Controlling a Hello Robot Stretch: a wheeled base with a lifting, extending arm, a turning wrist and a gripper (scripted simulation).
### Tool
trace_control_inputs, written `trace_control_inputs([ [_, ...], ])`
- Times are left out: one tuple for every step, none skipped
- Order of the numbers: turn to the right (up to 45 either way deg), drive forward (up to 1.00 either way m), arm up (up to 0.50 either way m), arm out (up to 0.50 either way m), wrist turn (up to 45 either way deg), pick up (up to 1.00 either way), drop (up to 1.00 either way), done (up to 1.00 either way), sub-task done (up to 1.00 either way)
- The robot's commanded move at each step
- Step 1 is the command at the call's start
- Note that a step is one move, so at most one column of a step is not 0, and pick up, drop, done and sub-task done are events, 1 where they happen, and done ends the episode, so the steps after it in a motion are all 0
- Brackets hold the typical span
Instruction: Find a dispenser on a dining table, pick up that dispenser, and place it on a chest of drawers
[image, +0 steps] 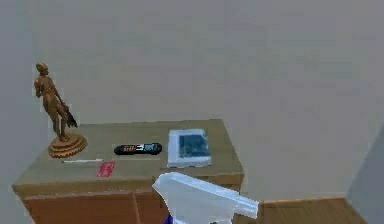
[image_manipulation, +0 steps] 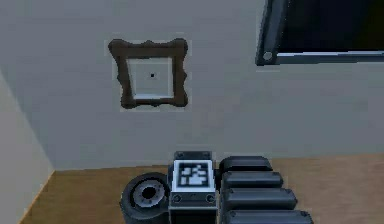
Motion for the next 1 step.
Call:
trace_control_inputs([
  [9.0,0.0,0.0,0.0,0.0,0.0,0.0,0.0,0.0],
])
